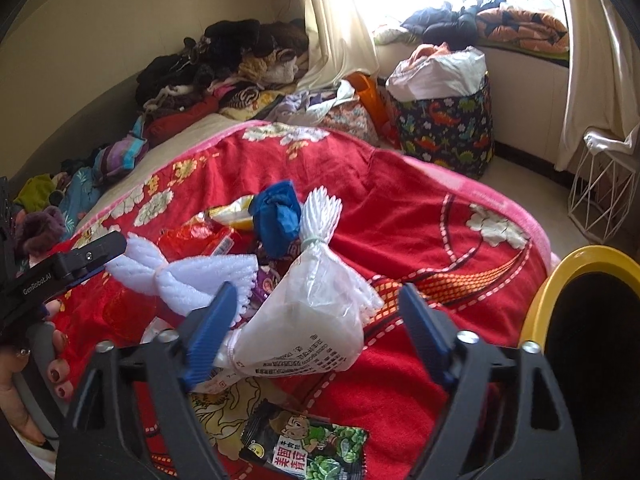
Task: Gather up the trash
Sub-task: 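Reach the right tool to the white plastic bag and close on it, then carry the white bag with the right tool over the yellow bin, then open the right tool to drop the white bag into the bin, then grasp the red plastic bag with the left tool while the right tool grasps a snack wrapper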
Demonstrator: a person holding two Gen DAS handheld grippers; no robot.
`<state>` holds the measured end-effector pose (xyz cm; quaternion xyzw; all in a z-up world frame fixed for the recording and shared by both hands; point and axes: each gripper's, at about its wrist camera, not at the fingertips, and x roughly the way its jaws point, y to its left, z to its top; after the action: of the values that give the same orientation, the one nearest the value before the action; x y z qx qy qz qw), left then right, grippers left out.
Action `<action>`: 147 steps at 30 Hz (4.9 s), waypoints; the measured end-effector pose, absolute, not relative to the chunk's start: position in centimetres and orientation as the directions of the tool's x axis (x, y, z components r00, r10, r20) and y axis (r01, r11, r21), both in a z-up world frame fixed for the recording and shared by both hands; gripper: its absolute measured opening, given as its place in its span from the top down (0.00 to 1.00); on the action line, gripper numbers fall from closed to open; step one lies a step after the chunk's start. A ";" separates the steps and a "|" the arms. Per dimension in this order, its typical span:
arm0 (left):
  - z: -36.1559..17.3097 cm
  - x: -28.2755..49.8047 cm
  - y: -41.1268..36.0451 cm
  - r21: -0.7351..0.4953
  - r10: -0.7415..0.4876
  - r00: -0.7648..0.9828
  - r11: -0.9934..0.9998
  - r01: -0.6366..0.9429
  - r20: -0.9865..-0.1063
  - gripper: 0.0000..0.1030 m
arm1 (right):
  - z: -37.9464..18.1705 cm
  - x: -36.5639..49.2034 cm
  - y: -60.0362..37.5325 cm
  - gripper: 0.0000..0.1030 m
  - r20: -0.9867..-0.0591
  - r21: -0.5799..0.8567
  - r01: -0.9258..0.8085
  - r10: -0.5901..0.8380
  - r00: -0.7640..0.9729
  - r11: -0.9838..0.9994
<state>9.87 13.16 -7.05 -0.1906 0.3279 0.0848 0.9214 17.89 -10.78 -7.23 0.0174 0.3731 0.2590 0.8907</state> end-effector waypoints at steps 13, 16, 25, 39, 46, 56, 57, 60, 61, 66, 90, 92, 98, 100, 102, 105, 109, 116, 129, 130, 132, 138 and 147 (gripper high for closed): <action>-6.2 9.2 12.3 -0.311 0.009 0.785 0.915 -0.257 -0.620 0.94 | -6.1 16.7 -10.3 0.77 -0.615 0.213 -0.492 0.507 0.604 0.844; -5.0 8.6 12.1 -0.325 0.000 0.815 0.917 -0.231 -0.580 0.95 | -5.2 16.3 -10.8 0.80 -0.591 0.224 -0.496 0.521 0.616 0.839; 0.2 7.6 12.3 -0.369 -0.018 0.893 0.914 -0.167 -0.449 0.96 | -1.0 15.0 -13.8 0.81 -0.481 0.233 -0.470 0.520 0.705 0.852; 3.7 8.9 8.1 -0.353 -0.099 0.921 0.934 -0.044 -0.376 0.96 | 1.1 15.0 -22.3 0.84 -0.423 0.222 -0.270 0.342 0.839 0.937; 3.8 9.3 5.3 -0.343 -0.160 0.912 0.939 0.023 -0.377 0.96 | 0.6 14.7 -26.4 0.84 -0.425 0.220 -0.156 0.238 0.873 0.963; 3.5 10.2 0.5 -0.311 -0.248 0.888 0.942 0.127 -0.388 0.97 | 0.0 14.4 -31.1 0.84 -0.426 0.232 -0.020 0.120 0.897 0.973; 3.5 10.3 -0.1 -0.308 -0.258 0.884 0.941 0.139 -0.390 0.97 | 0.0 14.4 -31.6 0.84 -0.426 0.235 -0.007 0.109 0.898 0.972; 3.4 10.5 -1.7 -0.298 -0.286 0.874 0.939 0.174 -0.392 0.97 | -0.2 14.2 -32.8 0.84 -0.427 0.230 0.029 0.074 0.901 0.973; 3.4 10.5 -2.1 -0.296 -0.293 0.872 0.938 0.182 -0.393 0.97 | -0.2 14.1 -33.1 0.84 -0.427 0.228 0.041 0.063 0.902 0.973; 3.3 10.8 -4.3 -0.283 -0.330 0.856 0.932 0.228 -0.398 0.97 | -0.4 13.9 -34.8 0.84 -0.431 0.233 0.101 0.010 0.902 0.967; -0.4 12.0 -12.1 -0.232 -0.410 0.768 0.912 0.339 -0.492 0.97 | -2.9 13.5 -40.4 0.84 -0.455 0.238 0.284 -0.152 0.878 0.929; -0.8 12.1 -12.5 -0.230 -0.412 0.762 0.911 0.342 -0.500 0.97 | -3.2 13.5 -40.6 0.84 -0.458 0.231 0.294 -0.164 0.874 0.927; -1.8 12.6 -13.9 -0.225 -0.416 0.744 0.909 0.351 -0.523 0.96 | -3.7 13.8 -40.9 0.84 -0.464 0.207 0.316 -0.192 0.865 0.926; -2.3 12.8 -14.4 -0.227 -0.421 0.734 0.907 0.355 -0.533 0.97 | -3.9 13.8 -41.0 0.84 -0.466 0.208 0.315 -0.190 0.864 0.926; -2.7 12.9 -15.0 -0.229 -0.426 0.724 0.904 0.360 -0.542 0.96 | -4.1 13.9 -41.1 0.84 -0.468 0.204 0.315 -0.190 0.863 0.927; -3.3 12.9 -16.0 -0.225 -0.434 0.710 0.900 0.374 -0.555 0.96 | -4.4 14.0 -41.2 0.83 -0.473 0.202 0.315 -0.190 0.861 0.927; -3.9 13.0 -16.6 -0.247 -0.467 0.686 0.883 0.400 -0.557 0.89 | -4.8 14.2 -41.6 0.68 -0.484 0.229 0.312 -0.170 0.859 0.922; -4.5 13.2 -15.4 -0.296 -0.459 0.702 0.888 0.351 -0.544 0.11 | -5.1 14.5 -41.4 0.40 -0.498 0.265 0.283 -0.121 0.859 0.922; -3.1 12.8 -10.9 -0.235 -0.324 0.800 0.943 0.234 -0.505 0.11 | -3.5 14.4 -36.1 0.31 -0.466 0.303 0.047 0.104 0.879 0.952; -3.0 12.8 -10.5 -0.234 -0.315 0.806 0.946 0.225 -0.502 0.11 | -3.4 14.3 -35.5 0.31 -0.464 0.303 0.028 0.122 0.877 0.953; -2.8 12.6 -9.7 -0.231 -0.295 0.820 0.951 0.205 -0.491 0.11 | -3.2 14.2 -34.4 0.30 -0.460 0.309 -0.017 0.165 0.872 0.951; -1.9 12.3 -7.6 -0.222 -0.248 0.852 0.962 0.160 -0.460 0.11 | -2.3 13.3 -31.3 0.27 -0.441 0.302 -0.122 0.251 0.862 0.946; -1.2 12.0 -4.6 -0.236 -0.196 0.876 0.967 0.098 -0.440 0.11 | -1.5 12.5 -27.0 0.23 -0.433 0.271 -0.263 0.361 0.826 0.926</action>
<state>11.99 -4.56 -1.24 -0.1039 0.2368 -0.0764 0.9630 12.48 -27.00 -1.48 0.1002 0.2453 0.1641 0.9502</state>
